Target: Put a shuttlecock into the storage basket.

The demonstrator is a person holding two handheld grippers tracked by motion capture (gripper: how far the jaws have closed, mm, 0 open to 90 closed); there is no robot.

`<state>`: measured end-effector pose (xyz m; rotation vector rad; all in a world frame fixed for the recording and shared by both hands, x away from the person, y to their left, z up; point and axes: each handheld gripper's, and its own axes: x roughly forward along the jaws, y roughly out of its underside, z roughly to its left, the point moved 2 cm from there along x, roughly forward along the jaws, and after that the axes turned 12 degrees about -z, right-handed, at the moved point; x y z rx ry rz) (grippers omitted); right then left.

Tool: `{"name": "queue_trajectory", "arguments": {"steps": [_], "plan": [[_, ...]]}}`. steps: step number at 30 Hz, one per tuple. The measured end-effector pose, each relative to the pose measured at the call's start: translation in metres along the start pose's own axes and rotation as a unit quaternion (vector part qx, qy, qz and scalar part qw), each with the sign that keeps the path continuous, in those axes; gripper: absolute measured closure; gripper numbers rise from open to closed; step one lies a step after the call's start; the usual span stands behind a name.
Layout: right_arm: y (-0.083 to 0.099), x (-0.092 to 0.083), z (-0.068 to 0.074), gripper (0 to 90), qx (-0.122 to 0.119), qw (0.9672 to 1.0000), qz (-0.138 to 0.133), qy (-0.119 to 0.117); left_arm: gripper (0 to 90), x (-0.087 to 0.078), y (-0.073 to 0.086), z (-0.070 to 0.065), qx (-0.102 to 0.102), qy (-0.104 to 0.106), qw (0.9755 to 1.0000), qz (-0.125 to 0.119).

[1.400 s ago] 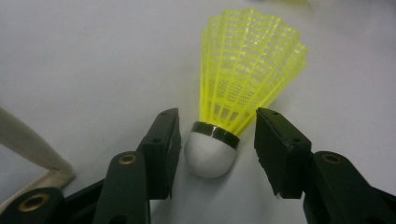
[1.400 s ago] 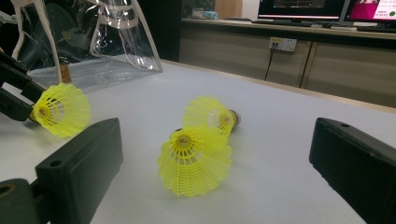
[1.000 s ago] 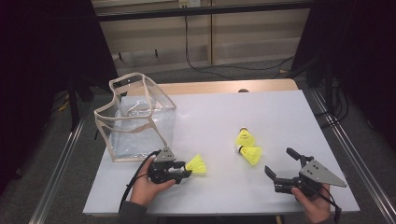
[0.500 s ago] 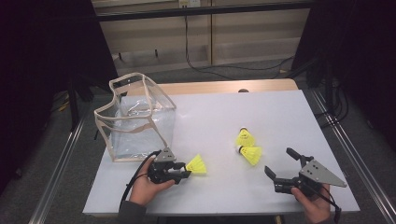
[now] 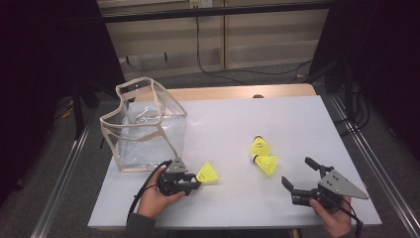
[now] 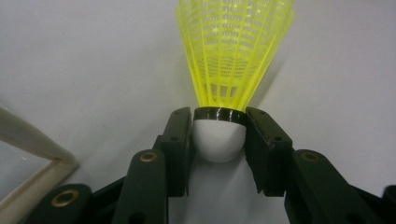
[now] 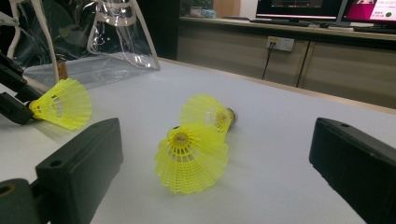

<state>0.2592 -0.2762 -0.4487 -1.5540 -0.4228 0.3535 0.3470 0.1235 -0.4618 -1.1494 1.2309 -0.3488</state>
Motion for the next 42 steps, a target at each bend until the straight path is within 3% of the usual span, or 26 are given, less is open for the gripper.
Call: {"name": "queue_trajectory", "arguments": {"steps": [9, 17, 23, 29, 42], "plan": [[0.000, 0.000, 0.000, 2.6, 0.000, 1.0000, -0.002, -0.002, 63.9, 0.000, -0.001, -0.002, 0.002, -0.010, 0.9999, 0.006], [0.000, 0.004, 0.003, 2.6, -0.005, 0.9999, 0.002, -0.011, 64.7, -0.003, -0.004, -0.003, -0.022, -0.018, 0.9996, 0.004], [0.001, 0.004, 0.002, 2.6, -0.004, 0.9999, 0.002, -0.010, 64.8, -0.011, -0.011, -0.008, -0.065, 0.006, 0.9978, -0.011], [0.000, 0.004, 0.001, 2.6, -0.002, 1.0000, 0.000, -0.008, 64.9, -0.013, -0.015, -0.008, -0.087, 0.016, 0.9960, -0.013], [0.000, 0.009, 0.004, 2.6, 0.000, 0.9999, 0.000, -0.014, 64.9, -0.017, -0.034, -0.011, -0.102, 0.028, 0.9943, -0.008]]}}
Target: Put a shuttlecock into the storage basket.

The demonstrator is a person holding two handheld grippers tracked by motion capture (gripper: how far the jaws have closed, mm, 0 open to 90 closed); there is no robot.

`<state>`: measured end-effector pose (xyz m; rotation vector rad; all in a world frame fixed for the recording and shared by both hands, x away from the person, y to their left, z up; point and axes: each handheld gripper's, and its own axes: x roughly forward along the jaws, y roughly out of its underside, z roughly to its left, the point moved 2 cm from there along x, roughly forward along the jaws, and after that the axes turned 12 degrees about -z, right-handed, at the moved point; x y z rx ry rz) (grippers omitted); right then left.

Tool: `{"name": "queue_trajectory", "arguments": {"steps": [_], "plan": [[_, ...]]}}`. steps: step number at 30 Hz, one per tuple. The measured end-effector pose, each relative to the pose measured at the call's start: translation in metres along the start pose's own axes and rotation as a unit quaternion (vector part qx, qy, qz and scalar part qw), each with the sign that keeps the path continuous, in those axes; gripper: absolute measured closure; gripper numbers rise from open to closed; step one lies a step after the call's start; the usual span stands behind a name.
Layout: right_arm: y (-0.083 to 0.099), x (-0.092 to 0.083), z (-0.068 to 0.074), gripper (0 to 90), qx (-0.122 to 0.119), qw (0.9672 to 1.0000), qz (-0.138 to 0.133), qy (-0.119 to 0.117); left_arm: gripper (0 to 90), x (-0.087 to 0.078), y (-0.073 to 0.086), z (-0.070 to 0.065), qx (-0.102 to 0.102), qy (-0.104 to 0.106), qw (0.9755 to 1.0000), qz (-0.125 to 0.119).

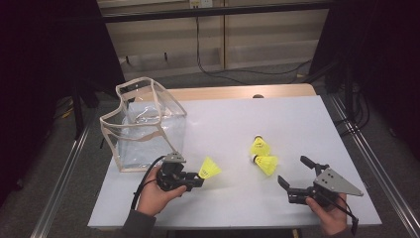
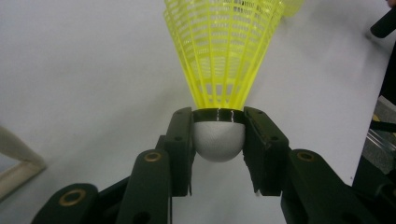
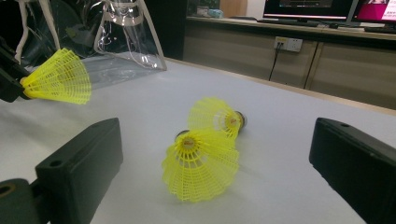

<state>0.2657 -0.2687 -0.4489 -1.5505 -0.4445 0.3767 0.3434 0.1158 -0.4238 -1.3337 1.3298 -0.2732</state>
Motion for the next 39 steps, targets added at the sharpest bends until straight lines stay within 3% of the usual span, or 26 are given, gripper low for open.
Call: {"name": "queue_trajectory", "arguments": {"steps": [21, 39], "plan": [[0.000, 0.005, 0.000, 2.5, 0.002, 1.0000, -0.003, -0.002, 65.0, -0.006, -0.039, -0.010, -0.005, 0.002, 1.0000, 0.006], [0.000, 0.006, 0.000, 2.5, -0.001, 1.0000, -0.005, -0.005, 65.0, -0.013, -0.076, -0.016, -0.009, -0.009, 0.9999, 0.000]]}}
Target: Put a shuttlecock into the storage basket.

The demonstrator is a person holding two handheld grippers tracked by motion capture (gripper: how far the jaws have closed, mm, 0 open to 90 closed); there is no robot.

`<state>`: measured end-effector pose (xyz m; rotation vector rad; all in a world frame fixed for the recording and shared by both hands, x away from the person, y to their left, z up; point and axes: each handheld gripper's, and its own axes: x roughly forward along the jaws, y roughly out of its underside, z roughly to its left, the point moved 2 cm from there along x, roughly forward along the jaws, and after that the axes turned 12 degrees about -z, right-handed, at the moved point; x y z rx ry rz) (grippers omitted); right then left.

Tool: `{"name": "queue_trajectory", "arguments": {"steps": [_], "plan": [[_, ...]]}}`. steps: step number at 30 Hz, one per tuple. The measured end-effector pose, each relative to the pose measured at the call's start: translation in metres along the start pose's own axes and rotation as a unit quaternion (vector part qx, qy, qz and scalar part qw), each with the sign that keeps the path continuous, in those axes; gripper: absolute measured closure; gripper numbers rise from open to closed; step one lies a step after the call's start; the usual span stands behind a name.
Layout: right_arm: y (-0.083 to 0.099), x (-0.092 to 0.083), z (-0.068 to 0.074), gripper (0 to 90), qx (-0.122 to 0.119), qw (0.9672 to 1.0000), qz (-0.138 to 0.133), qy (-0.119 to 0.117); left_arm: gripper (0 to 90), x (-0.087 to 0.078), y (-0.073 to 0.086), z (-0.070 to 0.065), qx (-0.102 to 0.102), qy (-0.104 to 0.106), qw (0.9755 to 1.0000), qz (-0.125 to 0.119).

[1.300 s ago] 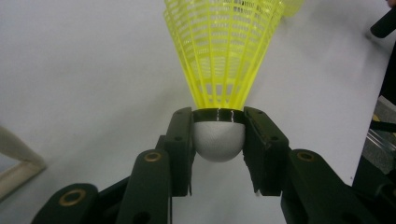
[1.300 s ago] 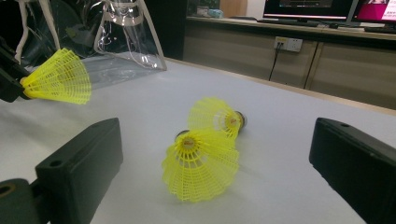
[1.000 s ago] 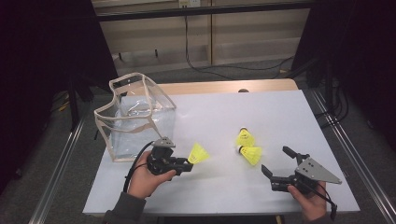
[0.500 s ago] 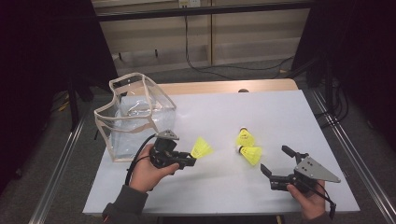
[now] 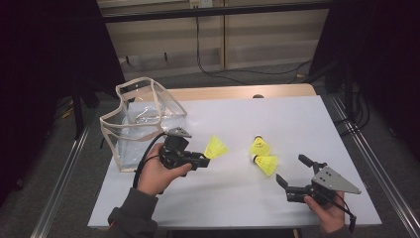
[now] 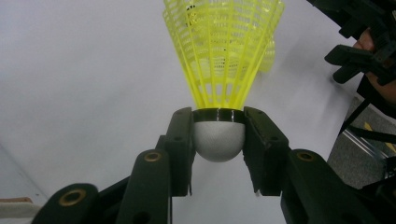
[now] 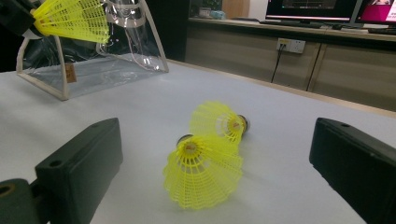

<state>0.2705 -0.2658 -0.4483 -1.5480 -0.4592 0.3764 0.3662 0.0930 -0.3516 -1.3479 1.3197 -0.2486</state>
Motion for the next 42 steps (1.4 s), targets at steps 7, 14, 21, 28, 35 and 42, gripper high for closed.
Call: {"name": "queue_trajectory", "arguments": {"steps": [7, 14, 21, 28, 35, 42], "plan": [[0.000, 0.000, 0.000, 2.5, 0.000, 1.0000, 0.000, 0.000, 65.0, -0.002, -0.012, 0.002, -0.012, -0.010, 0.9999, 0.002], [0.000, 0.000, 0.000, 2.5, 0.001, 1.0000, 0.000, 0.000, 65.0, -0.004, -0.022, 0.001, -0.013, -0.007, 0.9999, 0.007], [0.000, 0.000, 0.000, 2.5, 0.000, 1.0000, -0.002, -0.001, 65.0, -0.007, -0.032, 0.002, -0.021, -0.007, 0.9997, 0.012], [-0.001, 0.000, -0.001, 2.5, 0.000, 1.0000, -0.003, 0.000, 65.0, -0.009, -0.039, 0.006, -0.035, -0.009, 0.9993, 0.007], [-0.001, 0.000, -0.001, 2.5, 0.000, 1.0000, -0.004, -0.001, 65.0, -0.012, -0.046, 0.007, -0.034, -0.011, 0.9993, 0.011], [-0.001, 0.000, 0.000, 2.5, 0.000, 1.0000, -0.003, -0.002, 65.0, -0.014, -0.052, 0.008, -0.032, -0.017, 0.9992, 0.017]]}}
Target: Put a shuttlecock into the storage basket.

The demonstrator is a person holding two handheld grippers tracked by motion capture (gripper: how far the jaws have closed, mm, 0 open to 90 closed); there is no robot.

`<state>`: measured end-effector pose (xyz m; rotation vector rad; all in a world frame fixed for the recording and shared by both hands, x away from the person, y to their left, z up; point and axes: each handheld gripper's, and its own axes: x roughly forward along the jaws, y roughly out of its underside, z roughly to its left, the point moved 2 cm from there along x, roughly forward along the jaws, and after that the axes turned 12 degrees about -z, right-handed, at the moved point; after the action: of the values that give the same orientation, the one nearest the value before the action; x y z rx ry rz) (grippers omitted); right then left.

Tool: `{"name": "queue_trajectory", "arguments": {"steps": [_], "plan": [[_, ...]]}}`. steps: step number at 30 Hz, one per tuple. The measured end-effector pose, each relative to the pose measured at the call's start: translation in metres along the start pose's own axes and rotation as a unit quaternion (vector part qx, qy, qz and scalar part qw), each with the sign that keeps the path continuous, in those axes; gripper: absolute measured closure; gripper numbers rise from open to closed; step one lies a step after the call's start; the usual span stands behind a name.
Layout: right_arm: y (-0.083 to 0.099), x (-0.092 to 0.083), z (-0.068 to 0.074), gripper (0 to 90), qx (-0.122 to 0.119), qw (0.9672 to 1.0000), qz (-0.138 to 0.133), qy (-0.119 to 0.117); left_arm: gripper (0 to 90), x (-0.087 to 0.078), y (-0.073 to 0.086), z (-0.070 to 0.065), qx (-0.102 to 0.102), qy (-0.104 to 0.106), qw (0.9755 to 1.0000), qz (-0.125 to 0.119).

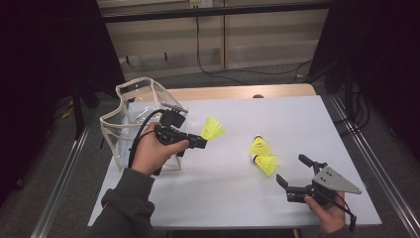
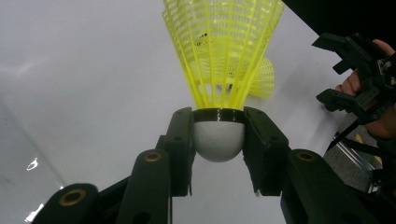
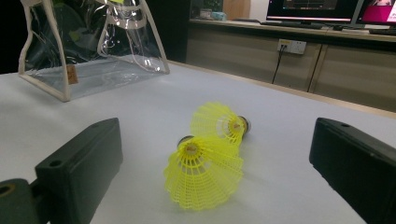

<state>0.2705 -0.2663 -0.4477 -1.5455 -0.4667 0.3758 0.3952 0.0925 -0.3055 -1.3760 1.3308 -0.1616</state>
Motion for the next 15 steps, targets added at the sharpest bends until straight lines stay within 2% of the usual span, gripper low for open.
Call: {"name": "queue_trajectory", "arguments": {"steps": [15], "plan": [[0.000, 0.000, 0.001, 2.6, 0.002, 1.0000, 0.001, -0.005, 65.0, -0.002, -0.011, 0.001, -0.001, -0.012, 0.9999, -0.002]]}}
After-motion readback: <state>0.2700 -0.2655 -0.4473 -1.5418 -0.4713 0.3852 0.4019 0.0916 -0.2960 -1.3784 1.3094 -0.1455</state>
